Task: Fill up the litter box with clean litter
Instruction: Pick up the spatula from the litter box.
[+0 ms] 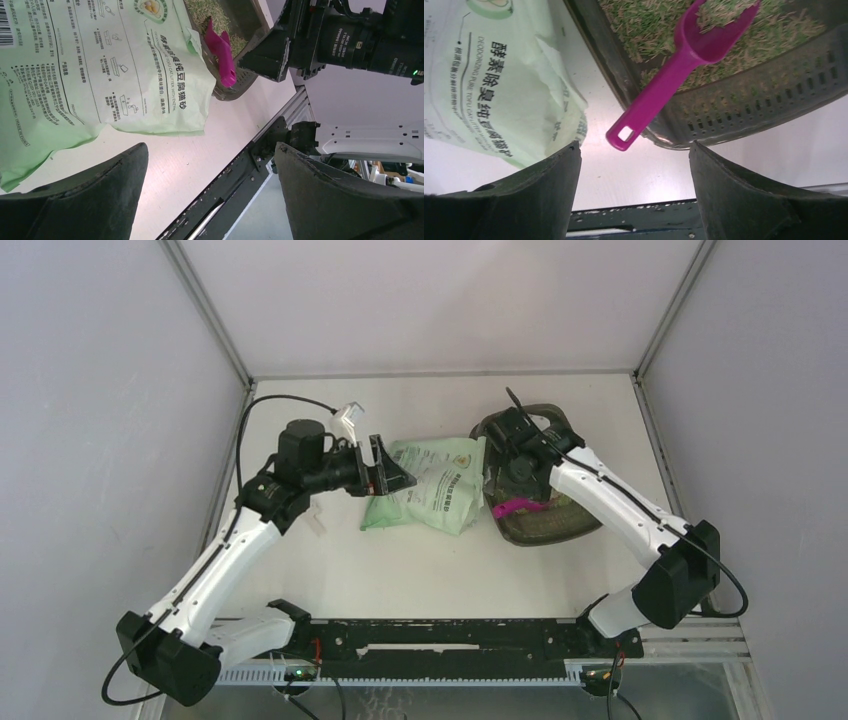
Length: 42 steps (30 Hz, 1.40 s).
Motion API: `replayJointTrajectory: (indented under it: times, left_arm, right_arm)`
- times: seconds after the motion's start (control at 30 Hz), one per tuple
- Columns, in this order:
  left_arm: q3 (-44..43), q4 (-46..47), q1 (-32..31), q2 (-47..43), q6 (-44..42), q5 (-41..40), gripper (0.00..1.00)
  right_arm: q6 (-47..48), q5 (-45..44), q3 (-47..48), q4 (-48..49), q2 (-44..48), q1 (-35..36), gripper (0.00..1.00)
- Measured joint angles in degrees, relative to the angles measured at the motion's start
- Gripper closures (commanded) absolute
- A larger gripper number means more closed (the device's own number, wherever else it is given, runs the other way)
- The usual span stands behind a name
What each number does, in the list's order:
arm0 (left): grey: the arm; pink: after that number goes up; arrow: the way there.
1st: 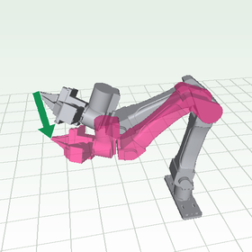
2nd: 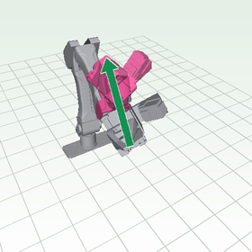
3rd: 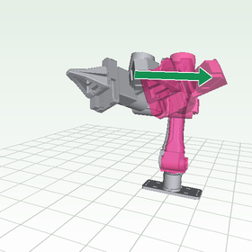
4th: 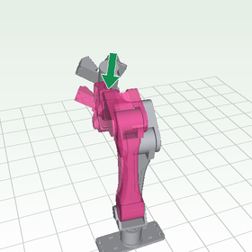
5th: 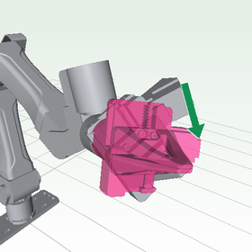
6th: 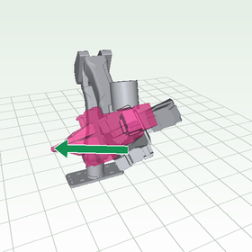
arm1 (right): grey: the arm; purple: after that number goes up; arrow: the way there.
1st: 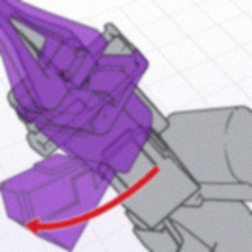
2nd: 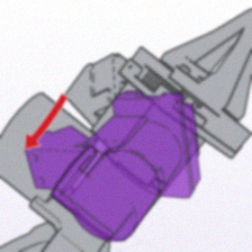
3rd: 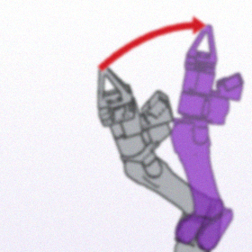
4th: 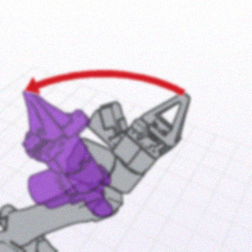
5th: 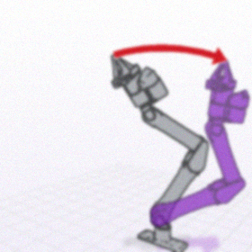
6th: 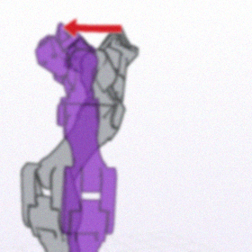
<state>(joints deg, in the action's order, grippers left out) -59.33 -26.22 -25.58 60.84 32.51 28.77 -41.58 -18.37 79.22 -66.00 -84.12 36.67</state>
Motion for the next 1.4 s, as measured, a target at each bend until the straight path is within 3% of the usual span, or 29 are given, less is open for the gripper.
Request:
replayJointTrajectory:
  times: [0.37,0.73,1.1,1.3,1.4]
  left_arm:
    - [2.1,0.3,0.7,-2.2,0.0,3.0,0.0]
    - [4.3,0.4,2.4,-5.3,-0.5,6.5,0.0]
    - [5.4,0.5,4.3,-5.7,-1.1,8.5,0.0]
    - [5.4,0.5,4.4,-5.7,-1.1,9.0,0.0]
    - [5.4,0.5,4.5,-5.7,-1.3,9.0,0.0]
  right_arm:
    - [-9.8,10.1,0.0,0.7,-5.5,-1.4,0.16]
    - [-20.5,9.9,-0.3,-1.5,-6.3,-1.6,0.16]
    - [-22.3,9.4,-6.2,-1.4,-6.3,-5.2,0.17]
    - [-22.1,9.6,-7.3,0.2,-6.3,-7.3,0.28]
    - [-21.7,9.7,-7.3,1.1,-6.2,-7.8,0.45]
